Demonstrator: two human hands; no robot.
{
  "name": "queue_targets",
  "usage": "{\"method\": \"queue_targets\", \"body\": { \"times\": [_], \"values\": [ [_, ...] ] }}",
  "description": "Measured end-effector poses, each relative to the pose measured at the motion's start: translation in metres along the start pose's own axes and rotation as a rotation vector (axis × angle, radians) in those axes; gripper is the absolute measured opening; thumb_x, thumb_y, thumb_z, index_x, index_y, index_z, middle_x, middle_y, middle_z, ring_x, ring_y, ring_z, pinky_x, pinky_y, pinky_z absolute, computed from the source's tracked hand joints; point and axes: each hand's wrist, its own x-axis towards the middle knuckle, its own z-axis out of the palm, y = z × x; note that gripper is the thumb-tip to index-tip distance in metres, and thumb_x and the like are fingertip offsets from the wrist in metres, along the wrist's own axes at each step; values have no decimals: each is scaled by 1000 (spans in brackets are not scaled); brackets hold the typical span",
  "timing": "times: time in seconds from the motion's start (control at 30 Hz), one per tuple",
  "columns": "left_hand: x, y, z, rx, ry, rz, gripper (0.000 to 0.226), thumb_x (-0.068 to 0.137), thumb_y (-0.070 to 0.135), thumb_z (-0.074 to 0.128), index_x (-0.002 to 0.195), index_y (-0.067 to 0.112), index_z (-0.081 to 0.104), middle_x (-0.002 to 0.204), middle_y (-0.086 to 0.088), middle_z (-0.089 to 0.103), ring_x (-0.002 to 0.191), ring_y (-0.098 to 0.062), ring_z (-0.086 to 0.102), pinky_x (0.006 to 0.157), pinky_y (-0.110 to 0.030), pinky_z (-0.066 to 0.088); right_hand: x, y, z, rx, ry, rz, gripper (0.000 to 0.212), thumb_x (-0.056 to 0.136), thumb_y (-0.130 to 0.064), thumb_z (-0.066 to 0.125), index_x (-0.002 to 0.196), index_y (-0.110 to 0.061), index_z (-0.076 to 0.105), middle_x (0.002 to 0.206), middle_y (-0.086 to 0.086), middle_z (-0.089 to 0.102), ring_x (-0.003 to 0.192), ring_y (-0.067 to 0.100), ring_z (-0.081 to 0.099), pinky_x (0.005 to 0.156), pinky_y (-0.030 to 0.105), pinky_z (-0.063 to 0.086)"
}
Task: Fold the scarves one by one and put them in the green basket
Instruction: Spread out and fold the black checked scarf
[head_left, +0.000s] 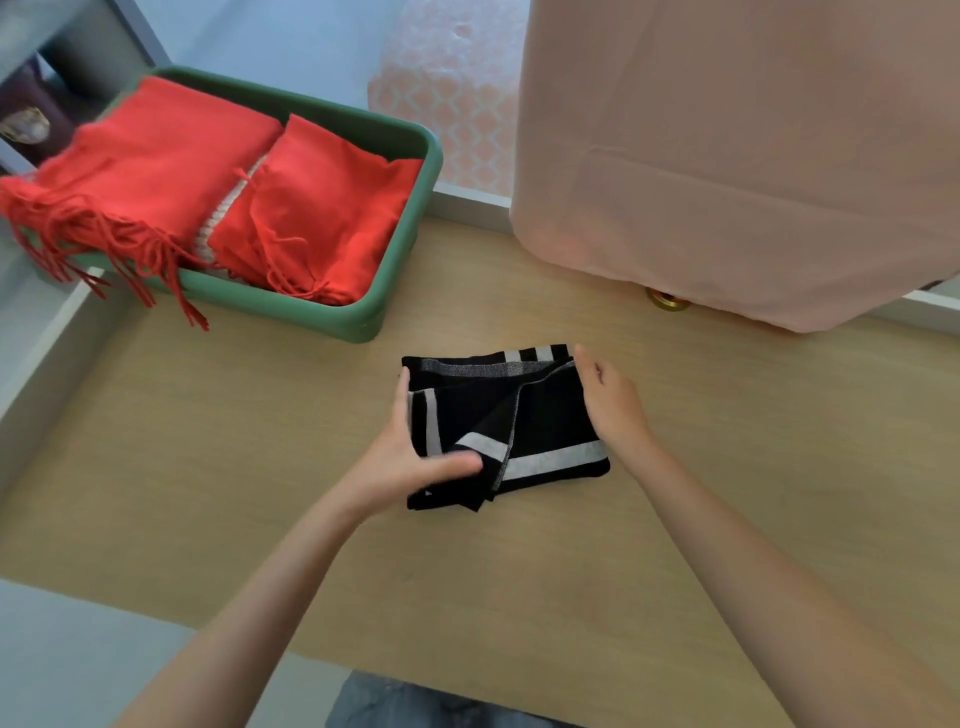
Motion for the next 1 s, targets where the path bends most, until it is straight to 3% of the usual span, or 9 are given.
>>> {"method": "queue_targets", "body": {
  "times": [0.1, 0.2, 0.3, 0.4, 0.47, 0.57, 0.73, 0.93, 1.0],
  "values": [
    [-15, -26, 22, 271, 54, 192, 150, 47, 51, 88, 146, 42, -24, 156, 24, -7, 144, 0, 3, 118, -35, 15, -33, 10, -10, 86, -110, -1, 62, 88, -58, 52, 138, -23, 40, 117, -15, 46, 107, 5, 47, 89, 24, 39],
    [-17, -37, 32, 451, 158, 292, 145, 57, 37, 89, 147, 38, -24, 151, 24, -2, 142, -6, 16, 112, -31, 22, -52, 28, -10, 121, -159, 9, 56, 83, -36, 71, 131, -23, 45, 117, -14, 53, 109, 4, 51, 84, 14, 41],
    [-12, -36, 29, 275, 236, 329, 113, 74, 20, 81, 154, 25, 1, 151, 25, 16, 137, 5, 26, 111, -21, 27, -54, 39, -5, 175, -53, -52, 21, 89, -23, 66, 107, -27, 57, 102, -18, 63, 104, 7, 61, 76, 13, 47],
    [-18, -20, 25, -8, 301, 219, 69, 90, 5, 62, 148, 26, 31, 134, 26, 45, 118, 22, 41, 101, -7, 35, -59, 40, -5, 84, 14, -148, 12, 93, -33, 57, 103, -27, 60, 89, -18, 66, 84, 3, 63, 69, 25, 50],
    [-23, -13, 24, -155, 398, 187, 43, 94, 12, 57, 133, 27, 46, 116, 18, 61, 104, 12, 57, 92, -15, 47, -68, 39, -5, 24, 35, -227, 22, 96, -37, 52, 108, -21, 59, 81, -19, 61, 71, 0, 57, 62, 20, 40],
    [-25, -10, 29, -219, 545, 163, 25, 98, 19, 53, 121, 28, 51, 110, 15, 63, 101, 5, 60, 86, -19, 51, -79, 39, -2, -5, 109, -236, 18, 98, -38, 47, 108, -26, 54, 75, -15, 58, 62, 2, 54, 57, 18, 39],
    [-14, -17, 42, 122, 499, 135, 48, 99, 30, 47, 145, 20, 36, 137, 6, 52, 125, -9, 50, 99, -26, 43, -81, 55, 15, -228, 185, -37, 36, 98, -36, 45, 128, -15, 49, 94, -6, 63, 79, 12, 61, 70, 34, 51],
    [-14, -24, 47, 85, 487, 219, 56, 97, 30, 50, 147, 31, 26, 107, -1, 58, 92, 3, 57, 80, -10, 45, -111, 53, 21, 269, 263, 30, 14, 98, -20, 49, 109, -29, 47, 102, -17, 57, 95, 2, 57, 77, 21, 45],
    [-15, -28, 50, 110, 483, 227, 59, 95, 33, 50, 149, 30, 23, 101, 1, 55, 88, 6, 57, 78, -6, 43, -121, 58, 26, 374, 296, 53, 19, 97, -18, 49, 106, -35, 45, 107, -16, 57, 102, 2, 55, 82, 19, 43]
  ]
}}
